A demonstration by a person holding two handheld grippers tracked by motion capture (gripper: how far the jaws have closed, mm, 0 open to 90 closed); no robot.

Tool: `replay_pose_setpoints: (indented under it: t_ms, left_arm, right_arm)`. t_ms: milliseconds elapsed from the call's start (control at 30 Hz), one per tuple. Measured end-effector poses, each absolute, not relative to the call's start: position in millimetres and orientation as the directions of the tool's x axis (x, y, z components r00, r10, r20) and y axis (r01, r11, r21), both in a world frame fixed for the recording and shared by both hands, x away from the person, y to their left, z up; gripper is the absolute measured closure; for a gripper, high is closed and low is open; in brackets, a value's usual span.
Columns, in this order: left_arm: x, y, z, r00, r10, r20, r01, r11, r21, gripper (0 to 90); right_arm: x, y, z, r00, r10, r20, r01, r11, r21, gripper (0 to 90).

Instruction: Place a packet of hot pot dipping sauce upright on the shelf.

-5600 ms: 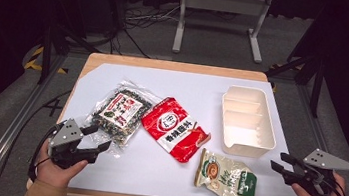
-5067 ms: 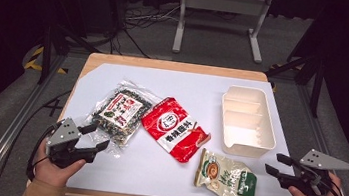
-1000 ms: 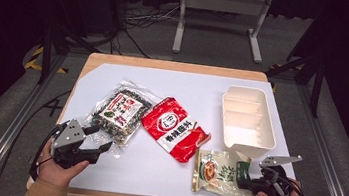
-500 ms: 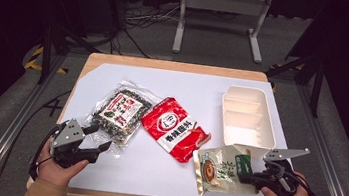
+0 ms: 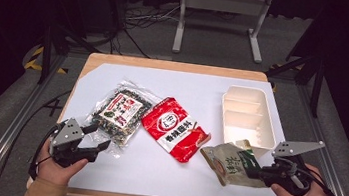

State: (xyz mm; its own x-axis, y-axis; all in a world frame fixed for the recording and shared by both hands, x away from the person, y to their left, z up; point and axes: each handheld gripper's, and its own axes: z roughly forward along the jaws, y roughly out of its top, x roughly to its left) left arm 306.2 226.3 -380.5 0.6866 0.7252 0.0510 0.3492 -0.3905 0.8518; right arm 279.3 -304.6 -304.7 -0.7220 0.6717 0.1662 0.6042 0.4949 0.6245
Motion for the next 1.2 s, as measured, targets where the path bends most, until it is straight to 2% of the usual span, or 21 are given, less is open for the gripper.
replay_pose_setpoints:
  t_ms: [500,800,967,1200]
  left_arm:
    - [307.8,232.6,-381.9,0.672,0.739,0.037,0.363,-0.372,0.854,35.4]
    - [309.4,235.1,-384.2,0.658,0.752,0.034,0.370,-0.362,0.855,34.9]
    - [308.8,234.2,-385.1,0.658,0.751,0.050,0.365,-0.377,0.851,35.9]
    - [306.3,238.1,-388.8,0.647,0.762,0.040,0.379,-0.367,0.849,32.2]
  right_arm:
    - [286.6,-305.1,-264.1,-0.736,0.675,0.055,0.550,0.549,0.629,89.7]
    - [293.3,-308.5,-248.4,-0.741,0.671,0.032,0.537,0.564,0.627,89.7]
    - [303.6,-309.5,-237.7,-0.745,0.667,0.024,0.540,0.581,0.609,89.7]
    - [325.3,-310.6,-218.5,-0.754,0.657,-0.012,0.524,0.612,0.592,89.7]
